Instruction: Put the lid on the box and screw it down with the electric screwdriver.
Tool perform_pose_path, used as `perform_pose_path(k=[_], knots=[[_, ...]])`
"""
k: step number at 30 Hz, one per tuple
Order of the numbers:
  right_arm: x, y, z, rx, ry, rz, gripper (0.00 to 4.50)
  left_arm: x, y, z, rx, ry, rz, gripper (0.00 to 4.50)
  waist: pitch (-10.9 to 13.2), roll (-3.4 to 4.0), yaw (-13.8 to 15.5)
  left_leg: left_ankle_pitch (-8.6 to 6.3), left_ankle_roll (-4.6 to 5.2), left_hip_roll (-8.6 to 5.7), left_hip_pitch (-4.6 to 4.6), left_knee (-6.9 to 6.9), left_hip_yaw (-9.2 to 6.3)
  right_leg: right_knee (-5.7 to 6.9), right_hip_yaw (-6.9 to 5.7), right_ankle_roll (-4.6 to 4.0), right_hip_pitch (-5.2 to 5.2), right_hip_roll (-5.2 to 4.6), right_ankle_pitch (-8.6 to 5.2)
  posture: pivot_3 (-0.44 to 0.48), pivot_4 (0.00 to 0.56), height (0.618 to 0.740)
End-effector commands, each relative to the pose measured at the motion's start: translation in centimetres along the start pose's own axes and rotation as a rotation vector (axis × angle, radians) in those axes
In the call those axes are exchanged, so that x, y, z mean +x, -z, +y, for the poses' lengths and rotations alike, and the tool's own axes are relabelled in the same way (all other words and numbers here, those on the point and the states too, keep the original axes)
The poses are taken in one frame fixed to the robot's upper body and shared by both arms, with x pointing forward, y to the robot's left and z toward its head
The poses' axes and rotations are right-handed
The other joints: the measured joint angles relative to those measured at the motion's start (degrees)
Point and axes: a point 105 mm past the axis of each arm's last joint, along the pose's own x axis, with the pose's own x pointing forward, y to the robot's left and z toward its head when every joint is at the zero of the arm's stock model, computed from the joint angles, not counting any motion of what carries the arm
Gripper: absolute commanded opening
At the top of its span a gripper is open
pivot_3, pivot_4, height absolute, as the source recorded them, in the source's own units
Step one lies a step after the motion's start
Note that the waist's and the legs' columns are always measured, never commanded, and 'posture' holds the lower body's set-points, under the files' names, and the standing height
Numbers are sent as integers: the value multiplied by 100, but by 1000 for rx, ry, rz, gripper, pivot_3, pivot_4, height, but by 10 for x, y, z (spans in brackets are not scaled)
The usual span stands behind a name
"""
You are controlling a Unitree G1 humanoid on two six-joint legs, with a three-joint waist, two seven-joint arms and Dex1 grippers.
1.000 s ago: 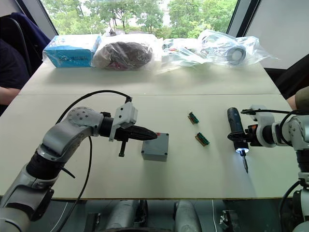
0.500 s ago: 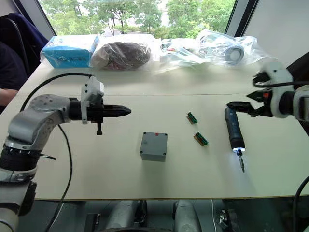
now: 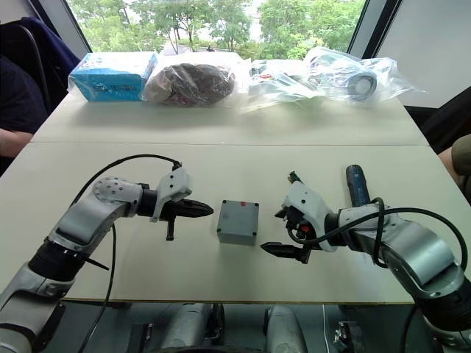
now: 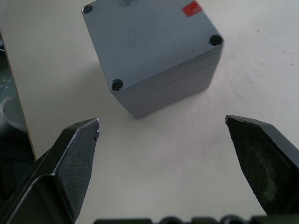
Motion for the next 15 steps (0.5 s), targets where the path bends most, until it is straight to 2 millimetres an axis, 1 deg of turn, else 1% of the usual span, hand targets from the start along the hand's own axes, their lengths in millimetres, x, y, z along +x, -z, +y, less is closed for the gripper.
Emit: perform_pose_path(k=[1, 4, 7, 10, 13, 15], knots=[[4, -5, 7, -28, -31, -13, 4477, 5, -6, 2, 64, 13, 2, 0, 0, 0, -17, -1, 2, 0, 0, 0, -1, 0, -1, 0, 0, 0, 0, 0, 150, 740], [9, -3, 11, -31, -56, -4, 4477, 12, -5, 2, 86, 31, 4, 0, 0, 0, -23, -2, 3, 1, 1, 0, -1, 1, -1, 0, 0, 2, 0, 0, 150, 740], [16, -9, 20, -23, -108, -32, 4477, 25, -15, 8, 95, 28, -40, 0, 0, 0, -9, -2, 4, 0, 1, 0, -1, 2, -2, 0, 1, 2, 0, 0, 150, 740], [17, -16, 30, -13, -161, -68, 4477, 33, -22, 16, 112, 0, -68, 0, 0, -2, -3, -6, 12, -1, 0, 4, -4, 3, -4, 1, 3, 2, 0, 0, 150, 740], [16, -16, 30, -18, -153, -60, 4477, 34, -24, 24, 115, -32, -72, 0, 0, -2, -23, -9, 16, -1, -1, 4, -3, 2, -3, 1, 2, 1, 0, 0, 150, 740], [11, -16, 25, -27, -123, -51, 4477, 28, -24, 27, 122, -47, -63, 0, 0, -2, -27, -9, 16, 0, -1, 3, -3, 2, -3, 1, 0, 2, 0, 0, 150, 740]])
